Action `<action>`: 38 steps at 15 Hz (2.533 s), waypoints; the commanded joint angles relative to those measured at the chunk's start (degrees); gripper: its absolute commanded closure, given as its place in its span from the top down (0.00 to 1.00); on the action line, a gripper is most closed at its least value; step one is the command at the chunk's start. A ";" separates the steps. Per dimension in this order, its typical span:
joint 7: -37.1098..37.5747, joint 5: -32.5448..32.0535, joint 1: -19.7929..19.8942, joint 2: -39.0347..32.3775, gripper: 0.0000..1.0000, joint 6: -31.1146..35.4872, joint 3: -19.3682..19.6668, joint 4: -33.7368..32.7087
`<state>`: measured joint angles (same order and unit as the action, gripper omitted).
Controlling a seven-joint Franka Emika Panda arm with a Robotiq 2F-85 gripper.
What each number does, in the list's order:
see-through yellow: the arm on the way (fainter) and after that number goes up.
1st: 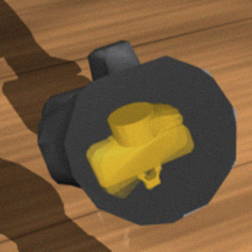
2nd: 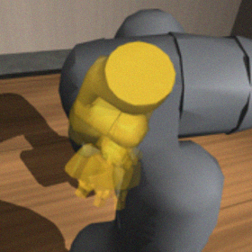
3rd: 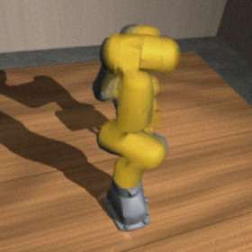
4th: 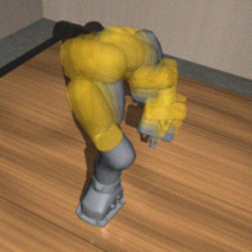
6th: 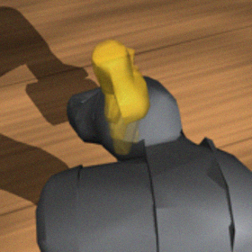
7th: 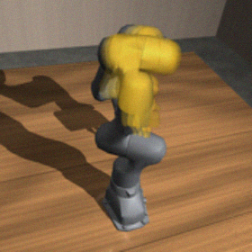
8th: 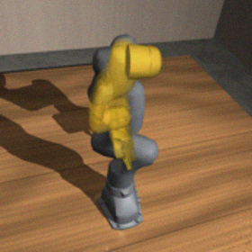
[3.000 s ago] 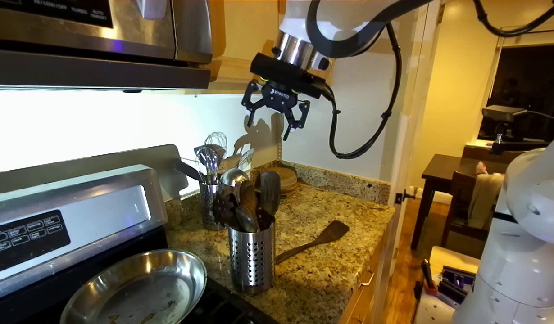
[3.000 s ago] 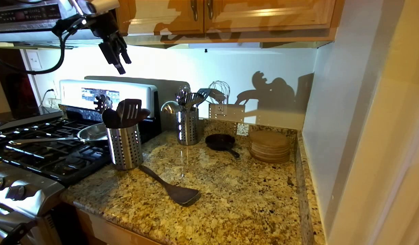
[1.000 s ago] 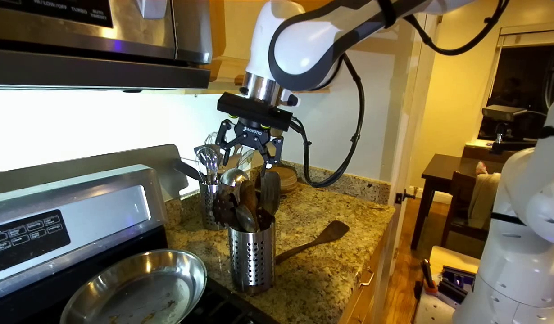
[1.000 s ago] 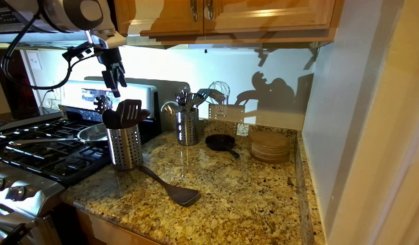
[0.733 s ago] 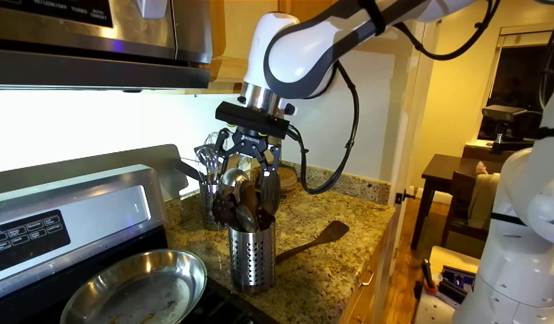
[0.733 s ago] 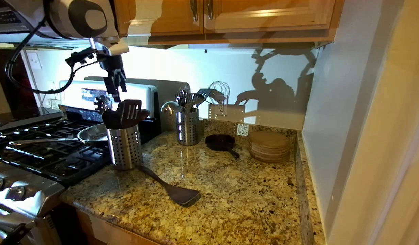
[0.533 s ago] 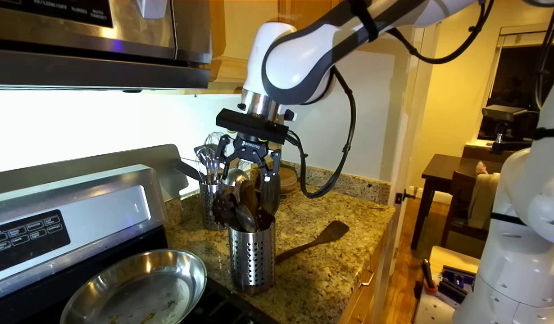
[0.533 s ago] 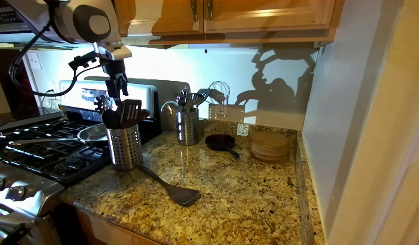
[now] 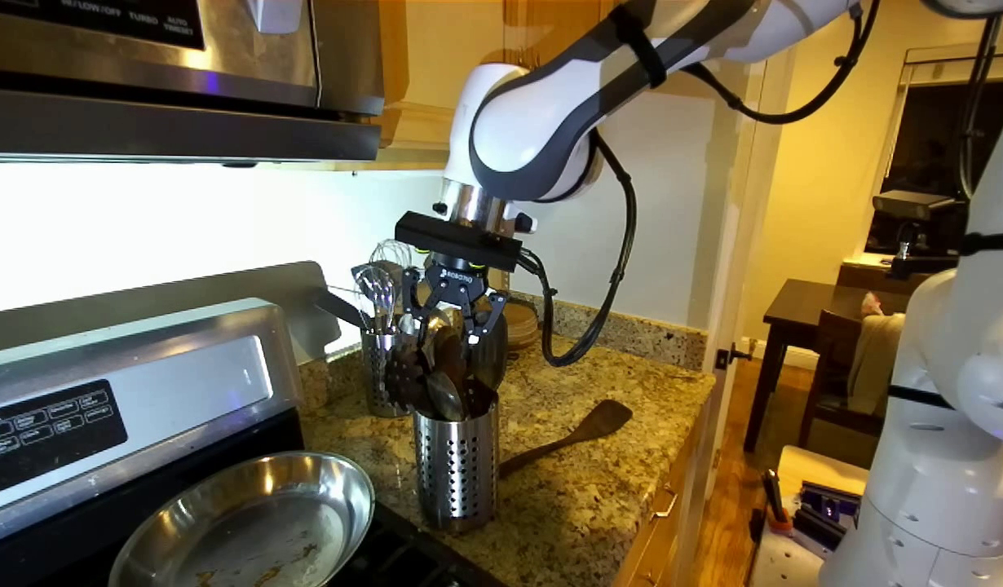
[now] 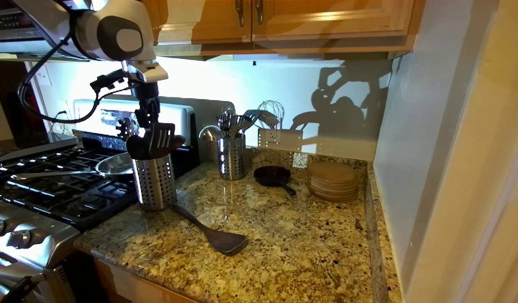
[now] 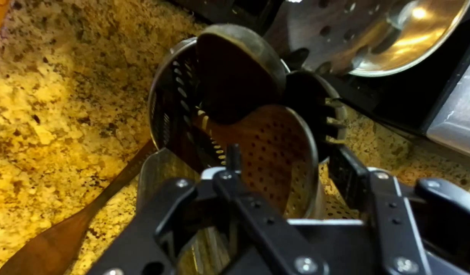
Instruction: Remove the spatula and spoon from the utensil holder closer to you respectively
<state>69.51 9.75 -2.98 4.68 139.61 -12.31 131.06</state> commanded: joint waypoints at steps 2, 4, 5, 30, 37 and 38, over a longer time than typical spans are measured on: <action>-1.61 1.90 -1.58 0.05 0.26 1.92 1.59 1.41; -1.49 1.47 -1.56 0.29 0.13 1.99 1.59 1.54; -1.40 1.19 -1.53 0.42 0.10 2.05 1.59 1.60; -7.30 -2.57 -1.71 0.13 1.00 1.00 2.47 1.02; -5.13 -0.18 -1.77 -1.13 1.00 0.41 3.02 -1.87; -4.35 -0.61 -1.71 -1.24 1.00 0.44 3.01 -2.07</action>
<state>62.36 9.47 -4.05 3.80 139.89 -10.04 129.95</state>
